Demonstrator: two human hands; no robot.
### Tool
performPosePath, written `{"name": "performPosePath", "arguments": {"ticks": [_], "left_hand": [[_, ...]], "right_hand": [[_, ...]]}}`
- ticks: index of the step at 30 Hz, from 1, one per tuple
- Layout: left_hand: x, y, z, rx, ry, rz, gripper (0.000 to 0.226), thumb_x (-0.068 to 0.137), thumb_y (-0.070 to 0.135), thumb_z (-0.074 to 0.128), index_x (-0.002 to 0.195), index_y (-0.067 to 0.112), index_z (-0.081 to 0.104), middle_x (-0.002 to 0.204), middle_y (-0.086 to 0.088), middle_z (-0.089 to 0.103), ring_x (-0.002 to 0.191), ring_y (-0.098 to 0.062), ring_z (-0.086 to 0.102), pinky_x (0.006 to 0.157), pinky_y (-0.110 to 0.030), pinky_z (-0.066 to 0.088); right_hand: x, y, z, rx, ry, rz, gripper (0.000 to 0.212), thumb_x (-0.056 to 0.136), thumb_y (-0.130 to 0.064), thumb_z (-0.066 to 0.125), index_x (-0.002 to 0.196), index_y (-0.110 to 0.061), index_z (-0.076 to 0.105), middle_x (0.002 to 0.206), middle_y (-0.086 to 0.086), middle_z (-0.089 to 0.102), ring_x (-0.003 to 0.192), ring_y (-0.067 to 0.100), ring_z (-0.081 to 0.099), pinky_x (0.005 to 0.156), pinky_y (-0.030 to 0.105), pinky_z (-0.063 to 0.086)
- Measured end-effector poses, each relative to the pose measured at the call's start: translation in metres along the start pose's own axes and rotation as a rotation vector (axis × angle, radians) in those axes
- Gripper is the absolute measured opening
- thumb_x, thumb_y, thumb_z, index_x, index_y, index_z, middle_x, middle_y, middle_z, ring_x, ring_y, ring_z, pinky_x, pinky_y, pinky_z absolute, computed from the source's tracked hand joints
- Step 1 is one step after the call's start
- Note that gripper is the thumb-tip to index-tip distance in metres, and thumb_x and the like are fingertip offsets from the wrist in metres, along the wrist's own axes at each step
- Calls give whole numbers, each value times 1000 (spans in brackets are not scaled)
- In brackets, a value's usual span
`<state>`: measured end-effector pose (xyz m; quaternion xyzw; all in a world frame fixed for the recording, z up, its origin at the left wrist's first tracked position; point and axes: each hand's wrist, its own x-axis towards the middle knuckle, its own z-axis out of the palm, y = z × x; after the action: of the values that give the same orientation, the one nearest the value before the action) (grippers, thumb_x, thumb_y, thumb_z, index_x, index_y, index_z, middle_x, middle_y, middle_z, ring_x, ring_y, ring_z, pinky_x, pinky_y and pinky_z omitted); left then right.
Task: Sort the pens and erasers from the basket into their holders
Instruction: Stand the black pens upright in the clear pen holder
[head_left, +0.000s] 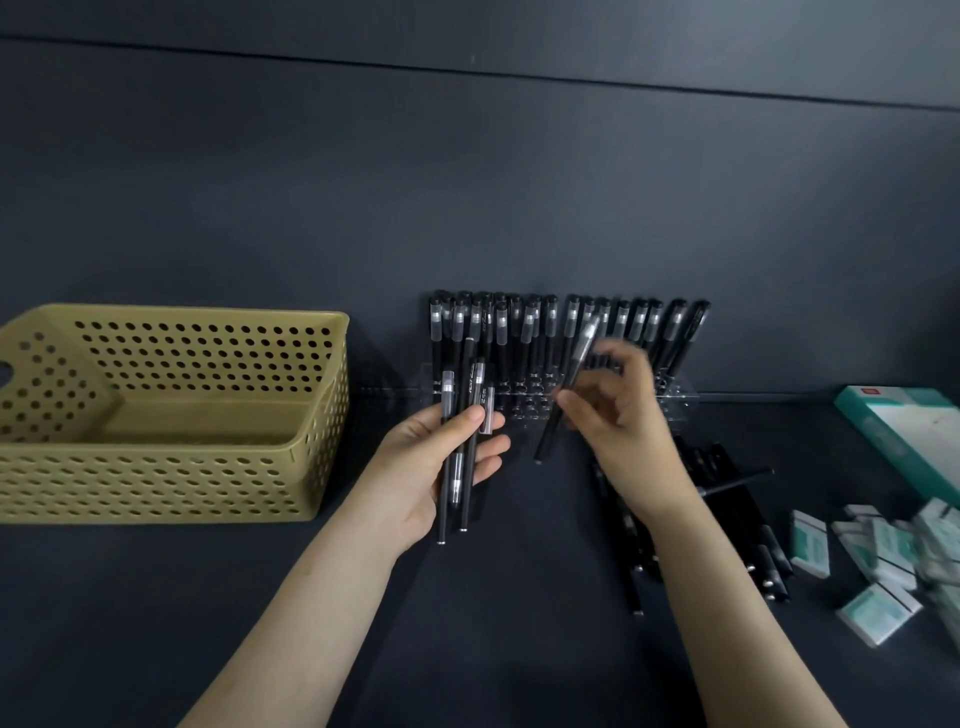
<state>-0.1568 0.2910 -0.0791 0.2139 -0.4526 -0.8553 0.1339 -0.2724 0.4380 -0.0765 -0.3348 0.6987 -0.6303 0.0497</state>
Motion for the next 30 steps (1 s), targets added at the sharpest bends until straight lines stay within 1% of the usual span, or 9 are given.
{"name": "performPosePath", "arguments": {"ticks": [2, 5, 10, 15, 18, 21, 25, 27, 30], "left_hand": [[1, 1, -2, 12, 10, 5, 13, 89, 12, 62, 98, 5, 69, 98, -11, 74, 82, -22, 73, 70, -30, 60], [1, 0, -2, 18, 13, 2, 15, 89, 12, 62, 100, 5, 69, 97, -11, 74, 79, -21, 73, 68, -28, 60], [4, -2, -3, 39, 20, -15, 16, 89, 13, 63, 102, 7, 68, 98, -9, 74, 78, -19, 73, 66, -26, 59], [10, 1, -2, 115, 37, -24, 18, 90, 19, 64, 106, 12, 68, 99, -3, 75, 77, -18, 72, 60, -23, 57], [12, 0, 0, 157, 47, -19, 16, 89, 20, 64, 103, 14, 68, 98, -1, 75, 70, -15, 70, 57, -22, 54], [13, -3, 0, 190, 43, -15, 16, 89, 20, 64, 102, 13, 69, 98, -1, 75, 66, -12, 68, 54, -20, 51], [13, -6, 1, 212, 37, -11, 14, 90, 20, 63, 100, 12, 69, 99, -3, 75, 63, -11, 65, 53, -20, 49], [14, -7, 1, 221, 34, -11, 13, 90, 19, 63, 99, 12, 69, 99, -3, 75, 63, -11, 64, 53, -20, 49], [15, -9, 3, 252, 29, -12, 11, 90, 19, 63, 97, 13, 70, 99, -2, 75, 63, -10, 64, 54, -20, 50]], "right_hand": [[9, -3, -4, -9, 16, -75, 73, 91, 1, 62, 144, -25, 20, 76, 9, 58, 69, 12, 55, 70, 20, 47], [23, -4, -7, -109, 88, -175, 85, 90, -1, 63, 152, -24, 10, 77, 8, 60, 74, 16, 61, 74, 18, 48], [43, -1, -7, -213, 212, -257, 79, 90, 0, 59, 149, -27, 14, 88, 11, 60, 81, 23, 62, 76, 20, 50], [51, 9, -2, -305, 151, -300, 80, 89, 2, 61, 142, -42, 18, 90, 5, 60, 80, 16, 63, 74, 17, 51], [51, 12, 0, -337, 95, -302, 79, 90, 1, 61, 141, -44, 20, 94, 3, 60, 83, 12, 63, 78, 16, 51], [54, 12, -1, -400, 68, -325, 76, 90, 2, 60, 143, -40, 25, 95, 1, 59, 84, 12, 61, 81, 14, 50], [57, 18, -4, -505, -9, -369, 58, 91, 1, 60, 139, -29, 44, 91, 1, 60, 81, 13, 59, 81, 21, 51], [59, 22, -8, -523, -80, -378, 56, 92, 0, 60, 141, -23, 48, 96, -1, 57, 81, 6, 55, 79, 17, 48], [65, 19, -18, -505, -164, -366, 55, 94, -4, 58, 143, -24, 46, 99, -7, 48, 81, -2, 46, 80, 8, 38]]}}
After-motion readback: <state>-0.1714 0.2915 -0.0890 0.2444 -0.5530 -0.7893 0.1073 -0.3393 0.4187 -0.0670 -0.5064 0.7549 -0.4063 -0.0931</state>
